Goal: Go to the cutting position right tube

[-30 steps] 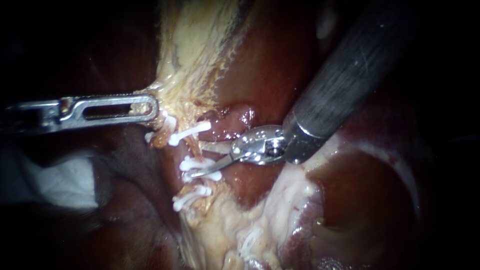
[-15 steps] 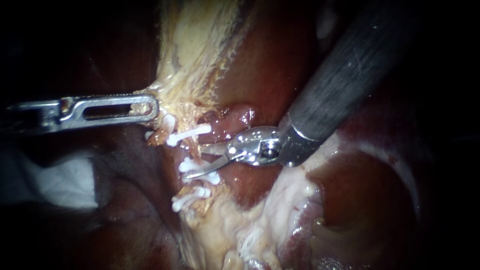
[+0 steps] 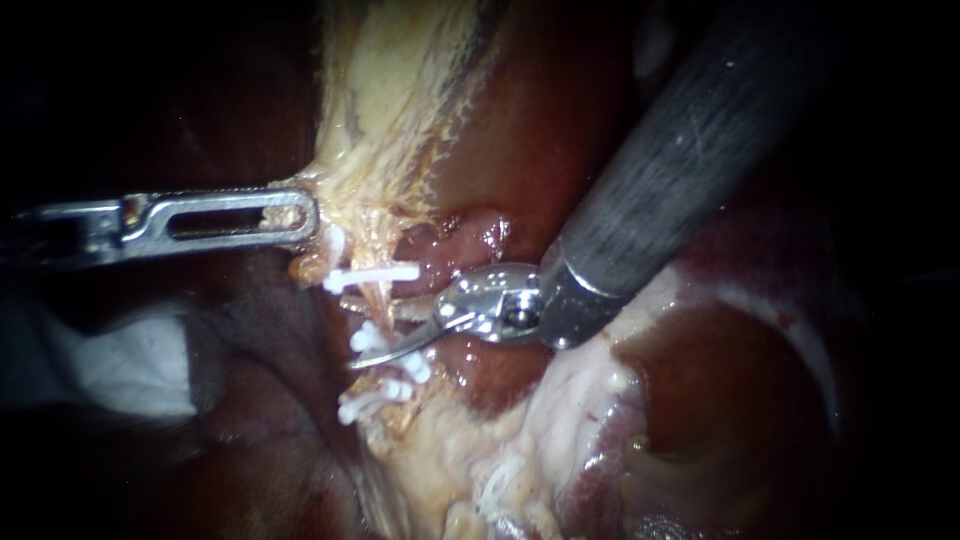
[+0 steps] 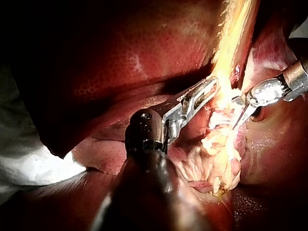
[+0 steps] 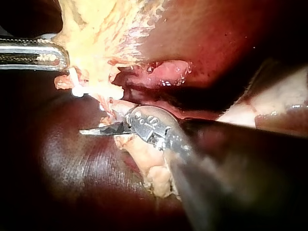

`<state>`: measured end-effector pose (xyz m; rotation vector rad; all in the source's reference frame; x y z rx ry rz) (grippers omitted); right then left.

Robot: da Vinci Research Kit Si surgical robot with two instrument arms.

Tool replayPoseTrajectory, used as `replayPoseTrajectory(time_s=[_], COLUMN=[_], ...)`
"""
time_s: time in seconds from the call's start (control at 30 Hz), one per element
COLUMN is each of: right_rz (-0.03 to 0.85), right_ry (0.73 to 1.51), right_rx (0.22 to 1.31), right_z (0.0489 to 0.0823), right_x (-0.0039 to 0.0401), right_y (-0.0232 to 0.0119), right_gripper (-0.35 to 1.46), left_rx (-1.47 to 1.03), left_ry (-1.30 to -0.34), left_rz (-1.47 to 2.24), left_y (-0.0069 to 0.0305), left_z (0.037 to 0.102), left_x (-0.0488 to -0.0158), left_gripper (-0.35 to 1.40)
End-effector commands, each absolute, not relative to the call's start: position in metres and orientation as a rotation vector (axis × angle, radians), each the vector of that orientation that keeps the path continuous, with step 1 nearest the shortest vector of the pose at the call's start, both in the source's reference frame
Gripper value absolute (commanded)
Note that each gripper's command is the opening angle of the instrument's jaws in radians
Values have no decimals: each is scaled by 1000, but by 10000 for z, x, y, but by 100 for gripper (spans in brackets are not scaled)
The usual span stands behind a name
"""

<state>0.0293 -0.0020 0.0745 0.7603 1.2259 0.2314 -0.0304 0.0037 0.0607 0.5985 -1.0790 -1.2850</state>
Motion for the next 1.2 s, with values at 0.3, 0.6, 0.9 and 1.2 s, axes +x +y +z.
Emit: replayPoseTrajectory(time_s=[0.3, 0.6, 0.9, 1.2], right_rz=[259, 289, 292, 292], right_ry=[1214, 1201, 1200, 1200], right_rx=[770, 780, 777, 777], right_z=[747, 749, 750, 750], right_x=[307, 313, 313, 312], right_y=[-17, -17, -16, -16], right_gripper=[109, 97, 95, 95], left_rx=[597, 596, 596, 596], left_ry=[-1079, -1079, -1079, -1079], left_rz=[-1286, -1286, -1286, -1286], left_y=[37, 36, 36, 36], left_z=[608, 608, 608, 608], left_x=[-306, -307, -307, -307], left_gripper=[-35, -35, -35, -35])
